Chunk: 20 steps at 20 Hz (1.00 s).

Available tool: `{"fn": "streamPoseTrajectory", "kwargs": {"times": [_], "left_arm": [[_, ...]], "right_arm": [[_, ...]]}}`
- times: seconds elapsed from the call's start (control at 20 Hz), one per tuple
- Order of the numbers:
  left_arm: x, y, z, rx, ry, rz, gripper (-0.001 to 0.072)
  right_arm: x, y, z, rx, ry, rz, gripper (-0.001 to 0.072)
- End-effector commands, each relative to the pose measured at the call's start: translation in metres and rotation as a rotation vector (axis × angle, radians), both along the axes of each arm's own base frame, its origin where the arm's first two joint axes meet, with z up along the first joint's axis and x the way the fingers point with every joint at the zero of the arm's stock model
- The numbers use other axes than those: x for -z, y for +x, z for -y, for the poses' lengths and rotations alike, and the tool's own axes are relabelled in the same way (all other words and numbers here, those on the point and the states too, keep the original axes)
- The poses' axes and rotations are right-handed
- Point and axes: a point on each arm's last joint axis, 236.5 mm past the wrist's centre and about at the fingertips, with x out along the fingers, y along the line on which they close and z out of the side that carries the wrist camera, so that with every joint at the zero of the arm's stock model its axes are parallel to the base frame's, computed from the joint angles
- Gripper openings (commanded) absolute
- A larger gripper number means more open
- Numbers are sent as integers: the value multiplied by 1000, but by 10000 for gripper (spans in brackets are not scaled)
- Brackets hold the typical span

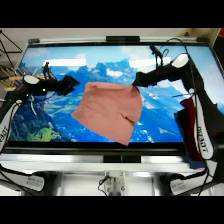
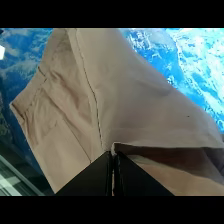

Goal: Fold the shirts.

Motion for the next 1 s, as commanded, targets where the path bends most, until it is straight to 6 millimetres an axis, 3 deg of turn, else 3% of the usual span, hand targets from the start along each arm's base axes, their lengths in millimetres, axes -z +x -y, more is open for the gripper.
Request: {"fn": "streamPoseTrajectory", "kwargs": {"times": [0.0, 0.25, 0.35, 0.65, 0.95], "left_arm": [[18, 11, 0, 70, 38, 27, 613], [36, 42, 16, 115, 49, 55, 606], [40, 52, 27, 138, 51, 72, 606], [62, 62, 53, 213, 77, 100, 605], [71, 79, 56, 178, 122, 157, 604]], "right_arm": [[-5, -27, -5, -58, -2, -72, 46], [-6, -79, -37, -231, -20, -172, 46], [-6, -88, -52, -268, -27, -172, 46], [-6, -95, -64, -267, -25, -191, 46], [-7, -95, -66, -253, -14, -207, 46]]}}
